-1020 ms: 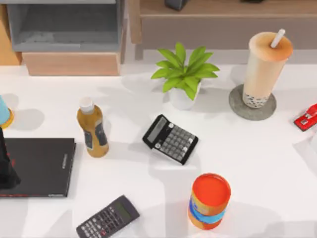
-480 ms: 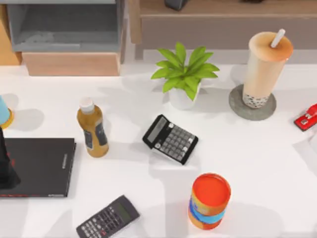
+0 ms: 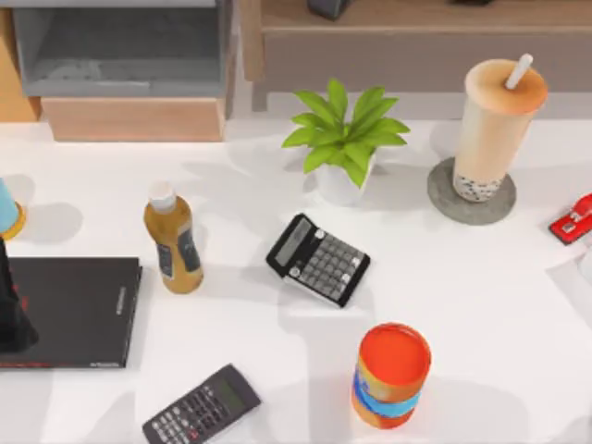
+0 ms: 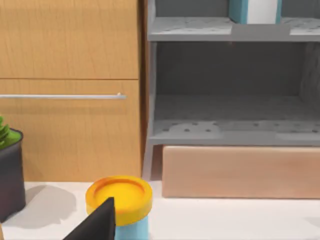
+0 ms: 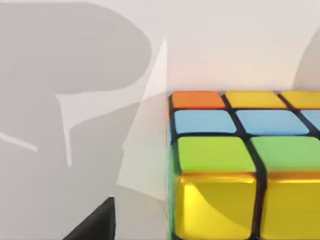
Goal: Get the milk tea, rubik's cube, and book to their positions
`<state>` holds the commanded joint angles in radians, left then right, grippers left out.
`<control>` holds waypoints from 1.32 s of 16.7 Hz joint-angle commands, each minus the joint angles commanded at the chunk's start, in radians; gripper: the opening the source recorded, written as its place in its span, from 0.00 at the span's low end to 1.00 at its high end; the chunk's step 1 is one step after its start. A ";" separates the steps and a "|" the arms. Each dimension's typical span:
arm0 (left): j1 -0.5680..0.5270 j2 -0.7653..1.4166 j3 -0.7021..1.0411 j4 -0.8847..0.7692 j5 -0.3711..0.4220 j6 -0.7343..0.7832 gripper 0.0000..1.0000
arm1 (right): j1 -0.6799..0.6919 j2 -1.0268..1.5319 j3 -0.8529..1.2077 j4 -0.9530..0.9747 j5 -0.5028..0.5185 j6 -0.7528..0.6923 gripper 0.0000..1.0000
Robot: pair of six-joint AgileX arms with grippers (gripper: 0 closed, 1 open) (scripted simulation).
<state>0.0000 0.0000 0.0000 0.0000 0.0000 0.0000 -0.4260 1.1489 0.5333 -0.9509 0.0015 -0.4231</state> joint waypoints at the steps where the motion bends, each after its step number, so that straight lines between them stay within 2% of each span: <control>1: 0.000 0.000 0.000 0.000 0.000 0.000 1.00 | 0.000 0.004 -0.012 0.013 0.000 0.000 1.00; 5: 0.000 0.000 0.000 0.000 0.000 0.000 1.00 | 0.000 0.005 -0.014 0.015 0.000 0.000 1.00; 18: 0.000 0.000 0.000 0.000 0.000 0.000 1.00 | 0.000 0.005 -0.014 0.015 0.000 0.000 0.02; 22: 0.000 0.000 0.000 0.000 0.000 0.000 1.00 | 0.000 0.005 -0.014 0.015 0.000 0.000 0.00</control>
<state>0.0000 0.0000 0.0000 0.0000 0.0000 0.0000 -0.4260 1.1544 0.5192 -0.9356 0.0014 -0.4231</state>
